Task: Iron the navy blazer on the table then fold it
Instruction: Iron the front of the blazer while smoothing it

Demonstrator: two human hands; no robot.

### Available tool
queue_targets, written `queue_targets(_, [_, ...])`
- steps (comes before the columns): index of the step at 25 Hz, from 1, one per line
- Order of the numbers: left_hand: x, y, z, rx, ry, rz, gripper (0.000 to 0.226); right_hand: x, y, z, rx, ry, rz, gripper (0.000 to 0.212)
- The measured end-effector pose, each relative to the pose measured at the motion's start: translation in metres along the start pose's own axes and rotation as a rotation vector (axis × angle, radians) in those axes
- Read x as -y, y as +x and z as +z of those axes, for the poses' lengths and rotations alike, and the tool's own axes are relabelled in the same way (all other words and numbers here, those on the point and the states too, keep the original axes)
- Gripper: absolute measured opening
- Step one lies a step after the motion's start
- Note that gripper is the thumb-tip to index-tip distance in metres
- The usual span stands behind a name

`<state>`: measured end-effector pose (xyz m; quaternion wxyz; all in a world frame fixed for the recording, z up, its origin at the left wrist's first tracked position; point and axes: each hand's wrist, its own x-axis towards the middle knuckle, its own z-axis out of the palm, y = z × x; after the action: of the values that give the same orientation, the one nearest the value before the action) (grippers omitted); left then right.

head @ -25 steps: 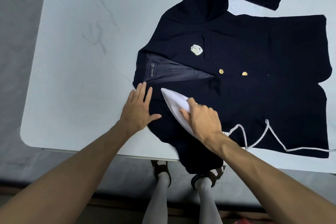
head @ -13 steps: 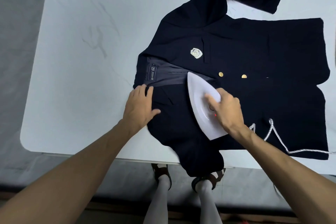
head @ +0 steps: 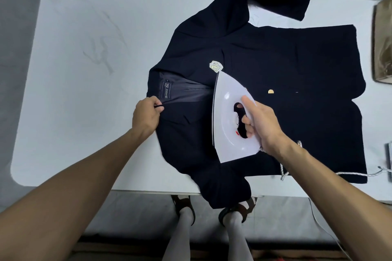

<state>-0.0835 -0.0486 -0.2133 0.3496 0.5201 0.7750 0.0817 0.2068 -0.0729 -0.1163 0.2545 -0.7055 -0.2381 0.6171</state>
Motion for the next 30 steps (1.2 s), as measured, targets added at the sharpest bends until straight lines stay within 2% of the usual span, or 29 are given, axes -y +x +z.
queue_targets(2, [-0.001, -0.001, -0.001, -0.002, -0.13, -0.03, 0.003, -0.002, -0.004, 0.015, -0.001, -0.183, -0.095, 0.03])
queue_targets(4, [0.0, -0.008, -0.008, -0.051, -0.225, 0.016, 0.014, -0.009, -0.01, 0.032, 0.014, -0.544, -0.238, 0.032])
queue_targets(6, [0.014, -0.018, -0.014, -0.133, -0.09, 0.189, 0.025, -0.019, -0.019, 0.053, 0.058, -0.891, -0.381, 0.031])
queue_targets(8, [0.041, -0.033, -0.014, -0.128, 0.141, 0.37, 0.039, -0.029, -0.028, 0.079, 0.101, -1.133, -0.5, 0.036])
queue_targets(9, [0.054, -0.04, -0.012, -0.082, 0.2, 0.404, 0.048, -0.035, -0.031, 0.093, 0.114, -1.217, -0.54, 0.039])
queue_targets(11, [0.075, -0.049, -0.011, -0.043, 0.2, 0.357, 0.06, -0.049, -0.033, 0.117, 0.115, -1.31, -0.558, 0.043])
queue_targets(15, [0.085, -0.053, -0.012, 0.023, 0.142, 0.305, 0.07, -0.061, -0.028, 0.125, 0.089, -1.287, -0.487, 0.043])
queue_targets(18, [0.082, -0.052, -0.008, 0.177, 0.274, 0.38, 0.107, -0.053, -0.029, 0.117, 0.103, -1.079, -0.444, 0.04])
queue_targets(21, [0.08, -0.047, -0.002, 0.166, 0.436, 0.432, 0.13, -0.044, -0.028, 0.126, 0.049, -0.92, -0.397, 0.041])
queue_targets(26, [0.081, -0.038, -0.005, 0.159, 0.587, 0.433, 0.132, -0.056, -0.029, 0.145, 0.046, -0.963, -0.387, 0.046])
queue_targets(30, [0.083, -0.028, -0.014, 0.205, 0.621, 0.443, 0.113, -0.055, -0.032, 0.158, 0.016, -0.998, -0.411, 0.046])
